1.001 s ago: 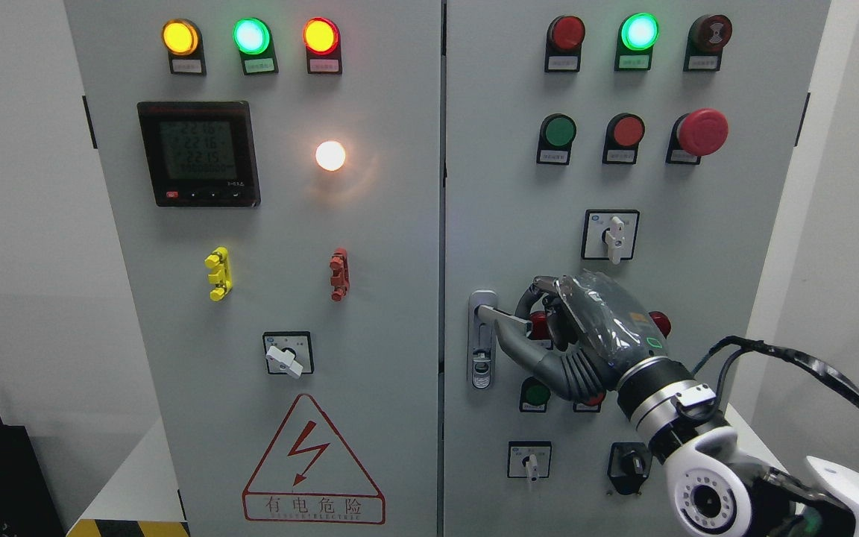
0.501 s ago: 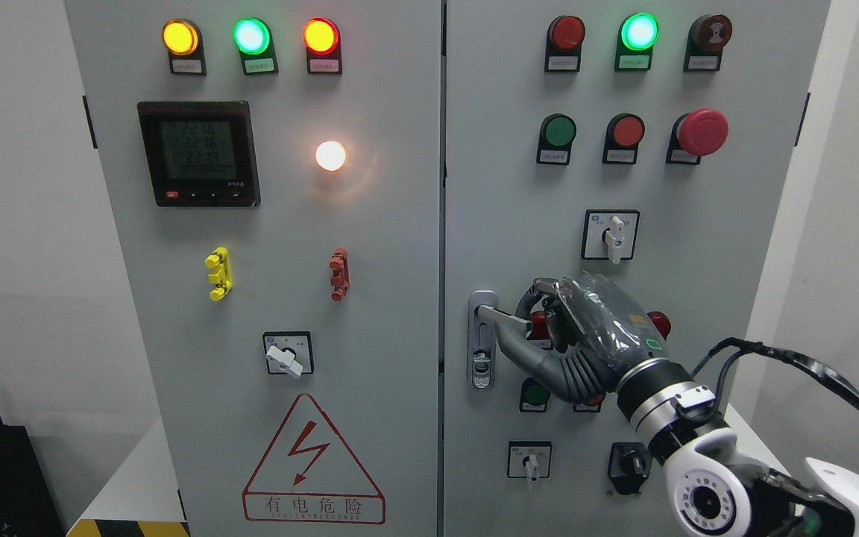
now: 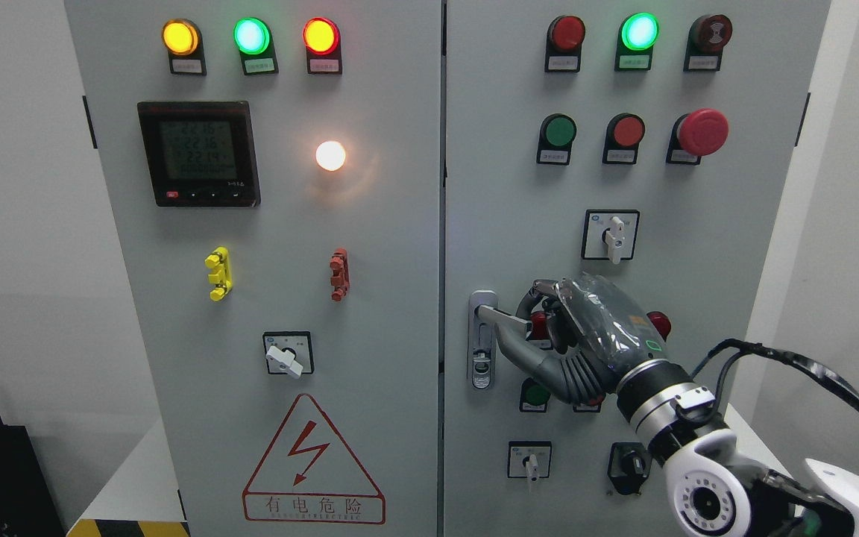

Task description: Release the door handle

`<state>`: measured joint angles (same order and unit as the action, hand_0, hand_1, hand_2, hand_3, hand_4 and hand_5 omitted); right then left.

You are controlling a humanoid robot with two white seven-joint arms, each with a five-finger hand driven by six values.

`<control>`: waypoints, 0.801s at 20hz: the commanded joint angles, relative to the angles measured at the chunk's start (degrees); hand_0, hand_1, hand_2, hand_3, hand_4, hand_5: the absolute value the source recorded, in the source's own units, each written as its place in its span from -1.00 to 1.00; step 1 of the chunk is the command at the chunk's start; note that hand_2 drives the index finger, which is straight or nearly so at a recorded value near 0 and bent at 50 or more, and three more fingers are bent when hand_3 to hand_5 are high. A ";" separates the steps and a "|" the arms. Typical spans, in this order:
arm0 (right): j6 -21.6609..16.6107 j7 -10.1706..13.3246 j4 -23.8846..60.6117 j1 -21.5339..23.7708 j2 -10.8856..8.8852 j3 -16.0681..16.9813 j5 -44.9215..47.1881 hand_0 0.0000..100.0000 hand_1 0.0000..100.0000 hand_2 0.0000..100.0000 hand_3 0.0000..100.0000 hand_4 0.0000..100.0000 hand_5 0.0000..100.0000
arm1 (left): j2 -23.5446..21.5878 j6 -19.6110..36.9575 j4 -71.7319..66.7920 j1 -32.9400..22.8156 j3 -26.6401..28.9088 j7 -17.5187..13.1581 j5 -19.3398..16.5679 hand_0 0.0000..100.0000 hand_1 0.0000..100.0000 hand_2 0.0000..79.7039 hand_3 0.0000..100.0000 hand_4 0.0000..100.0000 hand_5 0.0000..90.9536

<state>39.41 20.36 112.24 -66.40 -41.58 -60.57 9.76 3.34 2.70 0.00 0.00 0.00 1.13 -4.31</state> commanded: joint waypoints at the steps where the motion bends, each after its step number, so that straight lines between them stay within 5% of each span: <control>1: 0.05 0.03 0.00 0.30 0.00 0.01 0.00 -0.12 -0.36 0.07 1.00 1.00 1.00 | 0.00 0.02 -0.53 0.18 0.09 0.01 0.00 -0.76 -0.22 -1.00 -1.00 -1.00 -1.00; 16: 0.14 0.03 0.00 0.39 0.00 0.01 0.00 -0.10 -0.36 0.08 1.00 1.00 1.00 | 0.00 0.02 -0.53 0.18 0.09 0.01 0.00 -0.76 -0.22 -1.00 -1.00 -1.00 -1.00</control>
<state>39.41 20.36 112.24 -66.04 -41.57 -60.56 9.76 3.34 2.71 0.00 0.00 0.00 1.13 -4.31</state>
